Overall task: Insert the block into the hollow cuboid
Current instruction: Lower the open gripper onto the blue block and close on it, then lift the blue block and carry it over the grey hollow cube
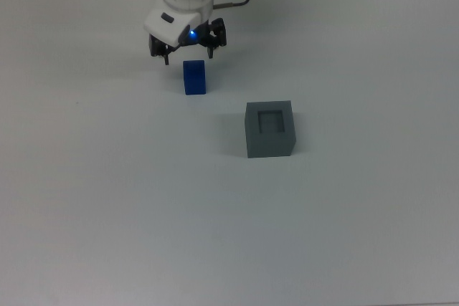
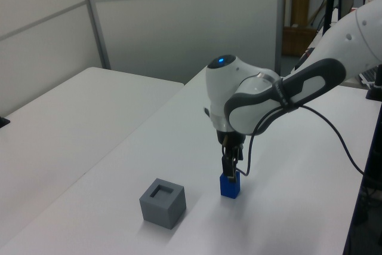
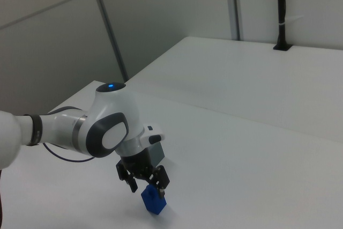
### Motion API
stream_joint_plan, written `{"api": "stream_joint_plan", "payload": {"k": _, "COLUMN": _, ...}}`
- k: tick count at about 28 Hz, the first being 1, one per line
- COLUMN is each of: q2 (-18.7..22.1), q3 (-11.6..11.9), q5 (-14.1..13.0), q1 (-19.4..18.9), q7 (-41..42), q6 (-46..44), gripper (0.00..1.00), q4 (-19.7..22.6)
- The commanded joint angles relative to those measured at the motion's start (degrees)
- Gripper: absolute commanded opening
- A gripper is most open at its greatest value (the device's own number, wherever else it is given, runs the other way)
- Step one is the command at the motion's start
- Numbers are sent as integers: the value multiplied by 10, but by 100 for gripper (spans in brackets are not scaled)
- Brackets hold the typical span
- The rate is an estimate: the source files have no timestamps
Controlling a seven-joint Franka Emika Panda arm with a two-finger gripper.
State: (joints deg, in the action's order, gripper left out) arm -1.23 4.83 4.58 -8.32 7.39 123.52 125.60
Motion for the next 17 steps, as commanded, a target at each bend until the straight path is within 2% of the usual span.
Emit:
{"api": "stream_joint_plan", "payload": {"k": 1, "q2": -25, "q3": -9, "q5": 6, "q1": -2, "q7": 5, "q6": 23, "gripper": 99, "q4": -4}}
{"api": "stream_joint_plan", "payload": {"k": 2, "q2": -28, "q3": -9, "q5": 6, "q1": -2, "q7": 4, "q6": 23, "gripper": 94, "q4": -4}}
{"api": "stream_joint_plan", "payload": {"k": 3, "q2": -30, "q3": -13, "q5": 8, "q1": -3, "q7": 4, "q6": 23, "gripper": 72, "q4": -5}}
{"api": "stream_joint_plan", "payload": {"k": 6, "q2": -31, "q3": -19, "q5": 8, "q1": -2, "q7": 3, "q6": 23, "gripper": 39, "q4": -7}}
{"api": "stream_joint_plan", "payload": {"k": 8, "q2": -32, "q3": -19, "q5": 8, "q1": -2, "q7": 4, "q6": 23, "gripper": 25, "q4": -11}}
{"api": "stream_joint_plan", "payload": {"k": 9, "q2": -32, "q3": -19, "q5": 8, "q1": -2, "q7": 3, "q6": 23, "gripper": 10, "q4": -13}}
{"api": "stream_joint_plan", "payload": {"k": 10, "q2": -32, "q3": -19, "q5": 8, "q1": -2, "q7": 3, "q6": 23, "gripper": 3, "q4": -14}}
{"api": "stream_joint_plan", "payload": {"k": 11, "q2": -32, "q3": -19, "q5": 8, "q1": -2, "q7": 3, "q6": 23, "gripper": 0, "q4": -14}}
{"api": "stream_joint_plan", "payload": {"k": 14, "q2": -30, "q3": -19, "q5": 7, "q1": -2, "q7": 3, "q6": 23, "gripper": 0, "q4": -18}}
{"api": "stream_joint_plan", "payload": {"k": 17, "q2": -25, "q3": -19, "q5": 0, "q1": -2, "q7": 3, "q6": 4, "gripper": 0, "q4": -48}}
